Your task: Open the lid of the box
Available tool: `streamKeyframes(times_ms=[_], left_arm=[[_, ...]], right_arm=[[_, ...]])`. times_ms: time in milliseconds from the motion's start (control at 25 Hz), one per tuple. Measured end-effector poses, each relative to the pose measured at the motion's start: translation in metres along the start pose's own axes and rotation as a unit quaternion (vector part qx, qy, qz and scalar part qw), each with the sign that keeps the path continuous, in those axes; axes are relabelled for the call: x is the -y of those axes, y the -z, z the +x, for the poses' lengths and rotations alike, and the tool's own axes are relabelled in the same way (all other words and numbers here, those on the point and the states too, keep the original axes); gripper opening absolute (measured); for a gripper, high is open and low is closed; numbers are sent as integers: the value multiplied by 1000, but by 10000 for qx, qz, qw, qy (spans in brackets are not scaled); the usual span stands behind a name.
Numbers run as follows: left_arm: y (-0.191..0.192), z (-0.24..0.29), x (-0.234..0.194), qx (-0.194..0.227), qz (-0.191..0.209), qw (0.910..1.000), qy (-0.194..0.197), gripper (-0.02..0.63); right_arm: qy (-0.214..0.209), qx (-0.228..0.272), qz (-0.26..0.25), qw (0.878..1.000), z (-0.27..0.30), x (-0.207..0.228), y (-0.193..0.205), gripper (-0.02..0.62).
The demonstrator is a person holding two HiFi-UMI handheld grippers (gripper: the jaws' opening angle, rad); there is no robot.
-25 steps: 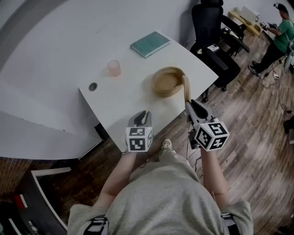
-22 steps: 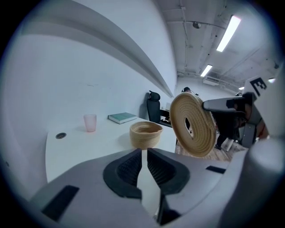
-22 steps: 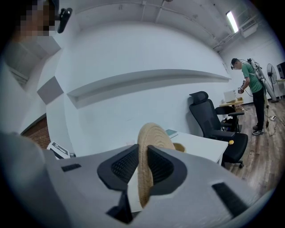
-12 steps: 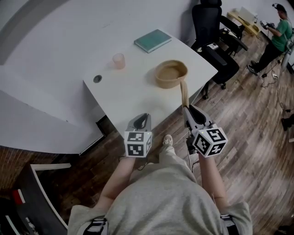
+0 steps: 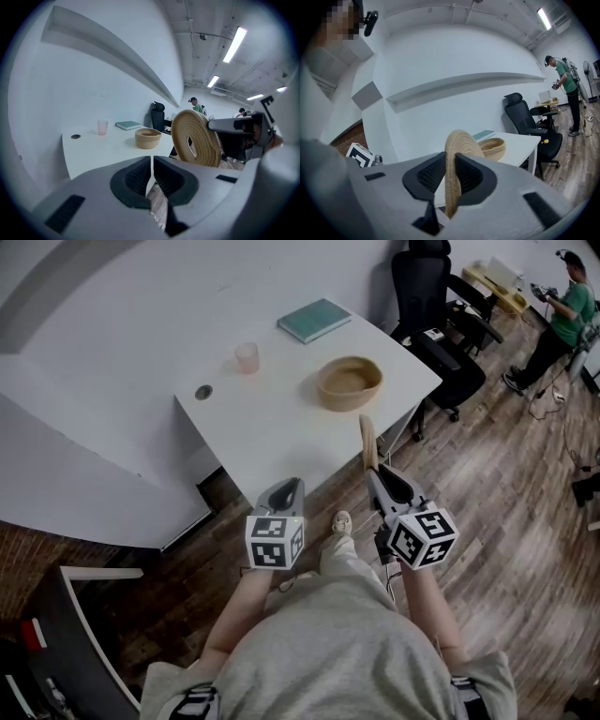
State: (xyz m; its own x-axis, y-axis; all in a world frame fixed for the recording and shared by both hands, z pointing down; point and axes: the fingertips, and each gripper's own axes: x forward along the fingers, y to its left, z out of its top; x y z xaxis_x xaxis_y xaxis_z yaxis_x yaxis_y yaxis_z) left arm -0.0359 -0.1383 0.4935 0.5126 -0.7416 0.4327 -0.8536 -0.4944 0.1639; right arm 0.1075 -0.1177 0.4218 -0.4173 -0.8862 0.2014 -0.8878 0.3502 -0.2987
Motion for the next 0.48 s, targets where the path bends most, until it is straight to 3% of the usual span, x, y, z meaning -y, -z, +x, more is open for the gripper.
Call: streamKeyframes(times_ms=[480], left_arm=[[1,-29,1,177,-124,9998,-17,18]], right_arm=[[-212,-7,-85,9997,-13,-31,9,67]])
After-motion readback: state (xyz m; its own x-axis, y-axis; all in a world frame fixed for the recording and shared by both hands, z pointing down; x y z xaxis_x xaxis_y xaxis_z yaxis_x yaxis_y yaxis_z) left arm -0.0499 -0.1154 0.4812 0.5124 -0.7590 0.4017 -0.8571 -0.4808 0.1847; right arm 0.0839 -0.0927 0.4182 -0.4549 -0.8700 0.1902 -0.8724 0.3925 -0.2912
